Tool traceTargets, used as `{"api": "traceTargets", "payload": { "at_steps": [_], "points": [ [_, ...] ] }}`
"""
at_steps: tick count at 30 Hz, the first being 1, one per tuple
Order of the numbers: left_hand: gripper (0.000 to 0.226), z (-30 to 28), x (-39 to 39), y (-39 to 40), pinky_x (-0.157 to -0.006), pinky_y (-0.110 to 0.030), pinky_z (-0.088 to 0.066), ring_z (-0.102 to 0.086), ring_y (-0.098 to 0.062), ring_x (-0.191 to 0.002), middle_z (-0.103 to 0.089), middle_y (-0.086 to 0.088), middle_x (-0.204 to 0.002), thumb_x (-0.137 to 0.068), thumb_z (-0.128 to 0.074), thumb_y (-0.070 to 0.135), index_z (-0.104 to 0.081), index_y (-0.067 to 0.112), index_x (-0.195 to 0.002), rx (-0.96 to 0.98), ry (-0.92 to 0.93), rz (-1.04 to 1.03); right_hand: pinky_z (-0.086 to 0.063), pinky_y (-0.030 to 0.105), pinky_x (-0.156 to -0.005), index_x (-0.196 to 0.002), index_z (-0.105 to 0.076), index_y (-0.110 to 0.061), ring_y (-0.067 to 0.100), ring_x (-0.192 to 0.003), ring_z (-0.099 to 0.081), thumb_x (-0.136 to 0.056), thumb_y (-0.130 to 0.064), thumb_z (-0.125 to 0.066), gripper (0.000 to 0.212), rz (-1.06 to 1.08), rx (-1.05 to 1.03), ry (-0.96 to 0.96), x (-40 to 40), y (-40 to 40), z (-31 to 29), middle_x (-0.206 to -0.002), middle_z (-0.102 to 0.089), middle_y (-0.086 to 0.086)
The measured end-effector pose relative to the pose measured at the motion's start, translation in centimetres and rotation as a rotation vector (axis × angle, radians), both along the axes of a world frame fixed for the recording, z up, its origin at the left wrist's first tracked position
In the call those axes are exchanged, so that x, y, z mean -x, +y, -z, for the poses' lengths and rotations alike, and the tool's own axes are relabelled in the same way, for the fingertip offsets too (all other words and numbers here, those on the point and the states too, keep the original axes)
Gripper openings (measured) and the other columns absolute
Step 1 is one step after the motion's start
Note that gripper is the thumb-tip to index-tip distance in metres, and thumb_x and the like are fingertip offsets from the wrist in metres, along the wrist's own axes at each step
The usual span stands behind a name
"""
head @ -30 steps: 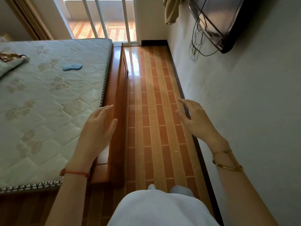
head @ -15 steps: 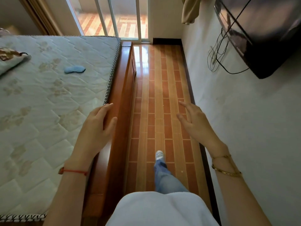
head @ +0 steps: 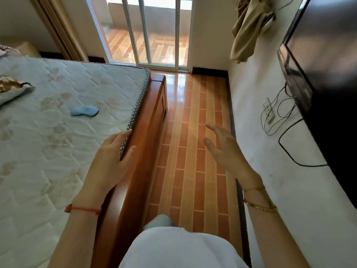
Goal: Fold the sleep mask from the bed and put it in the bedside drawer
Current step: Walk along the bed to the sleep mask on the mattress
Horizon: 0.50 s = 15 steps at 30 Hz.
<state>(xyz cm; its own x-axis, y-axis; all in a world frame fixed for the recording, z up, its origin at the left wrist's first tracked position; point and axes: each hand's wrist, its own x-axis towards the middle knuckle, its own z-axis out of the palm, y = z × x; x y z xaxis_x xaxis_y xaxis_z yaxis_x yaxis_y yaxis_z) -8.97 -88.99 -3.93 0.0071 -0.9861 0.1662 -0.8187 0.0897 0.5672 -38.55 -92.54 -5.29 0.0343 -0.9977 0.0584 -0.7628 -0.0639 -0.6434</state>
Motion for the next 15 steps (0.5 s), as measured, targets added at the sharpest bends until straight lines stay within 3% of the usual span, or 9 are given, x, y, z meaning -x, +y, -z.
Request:
{"api": "traceTargets", "payload": {
  "at_steps": [8,15],
  "points": [
    [0.045,2.5,-1.5,-12.4,-0.102,-0.015,-0.029,-0.052,-0.021,-0.123,-0.058,-0.006,-0.132,-0.091,-0.060,0.020,-0.052,0.015,-0.135,-0.005,0.005,-0.053,-0.027,0.028,-0.099,-0.140,-0.041,-0.032,0.018,-0.136,-0.039,-0.094,-0.043,-0.051,0.048,-0.074,0.002,0.034,-1.7,-14.6,2.9,-0.147,-0.043,-0.005],
    [0.046,4.2,-4.4,-25.5,-0.106,-0.028,-0.035,-0.052,-0.022,-0.126,-0.058,-0.008,-0.134,-0.092,-0.059,0.021,-0.051,0.013,-0.136,-0.052,0.030,-0.095,-0.027,0.026,-0.098,-0.139,-0.040,-0.033,0.015,-0.132,-0.041,-0.094,-0.043,-0.050,0.047,-0.180,-0.016,0.050,-5.8,-29.3,4.9,-0.143,-0.047,-0.006]
  ]
}}
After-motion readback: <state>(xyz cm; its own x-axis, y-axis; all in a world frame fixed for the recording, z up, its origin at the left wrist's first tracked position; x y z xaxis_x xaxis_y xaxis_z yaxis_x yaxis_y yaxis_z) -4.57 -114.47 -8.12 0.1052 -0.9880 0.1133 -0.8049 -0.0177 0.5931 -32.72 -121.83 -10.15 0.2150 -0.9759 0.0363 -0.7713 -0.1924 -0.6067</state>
